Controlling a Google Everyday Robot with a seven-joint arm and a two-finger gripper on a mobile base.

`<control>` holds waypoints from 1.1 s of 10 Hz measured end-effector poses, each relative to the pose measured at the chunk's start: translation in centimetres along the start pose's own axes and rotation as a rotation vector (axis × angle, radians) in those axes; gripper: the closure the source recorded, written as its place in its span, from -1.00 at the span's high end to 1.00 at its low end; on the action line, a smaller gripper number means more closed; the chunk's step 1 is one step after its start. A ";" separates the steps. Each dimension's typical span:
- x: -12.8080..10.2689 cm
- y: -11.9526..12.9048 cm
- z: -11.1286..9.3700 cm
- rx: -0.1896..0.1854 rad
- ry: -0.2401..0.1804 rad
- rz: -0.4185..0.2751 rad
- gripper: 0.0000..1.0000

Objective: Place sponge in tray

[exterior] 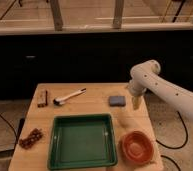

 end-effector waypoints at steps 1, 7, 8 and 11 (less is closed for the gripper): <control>0.0 -0.2 0.4 -0.004 -0.006 -0.008 0.60; -0.7 -1.2 2.3 -0.032 -0.036 -0.052 0.60; -0.7 -1.5 2.6 -0.035 -0.043 -0.055 0.60; -1.1 -2.2 4.3 -0.050 -0.062 -0.061 0.60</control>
